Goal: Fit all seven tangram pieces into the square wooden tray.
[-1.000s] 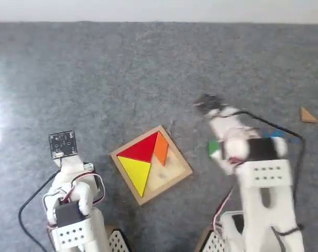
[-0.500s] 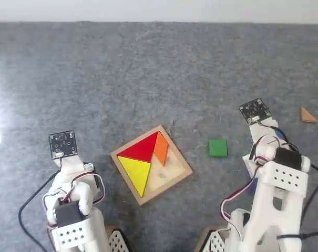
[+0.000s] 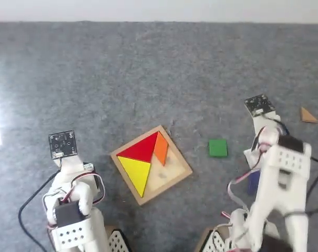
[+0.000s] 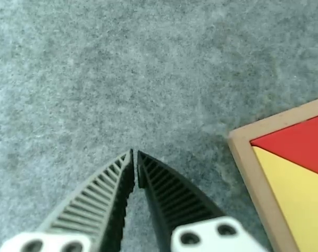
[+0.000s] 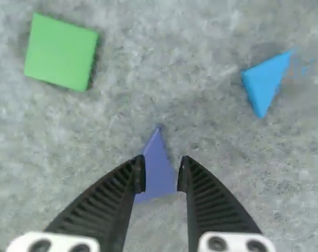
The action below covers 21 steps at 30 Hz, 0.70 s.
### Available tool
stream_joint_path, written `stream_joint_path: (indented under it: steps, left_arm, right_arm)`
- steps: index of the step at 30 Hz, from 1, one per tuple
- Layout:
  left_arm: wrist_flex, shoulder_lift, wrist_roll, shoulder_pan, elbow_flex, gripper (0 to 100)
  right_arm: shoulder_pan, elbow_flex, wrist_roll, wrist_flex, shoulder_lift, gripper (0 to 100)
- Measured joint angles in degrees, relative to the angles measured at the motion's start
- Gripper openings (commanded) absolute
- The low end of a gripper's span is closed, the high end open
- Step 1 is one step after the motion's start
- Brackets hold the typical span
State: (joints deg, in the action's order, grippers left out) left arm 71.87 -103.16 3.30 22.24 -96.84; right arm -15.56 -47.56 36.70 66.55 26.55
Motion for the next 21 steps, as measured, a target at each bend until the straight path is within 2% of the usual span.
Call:
stream_joint_path:
  steps: [8,14,21]
  left_arm:
    - [0.00,0.00,0.00,0.00,0.00,1]
    - [0.00,0.00,0.00,0.00,0.00,1]
    - [0.00,0.00,0.00,0.00,0.00,1]
  right_arm:
    - [-1.67,1.05,4.40,-4.22,-2.46,12.7]
    - [-2.55,3.25,4.48,-6.77,-5.80,12.7]
    - [-2.37,7.56,2.46,-4.40,-14.59,12.8]
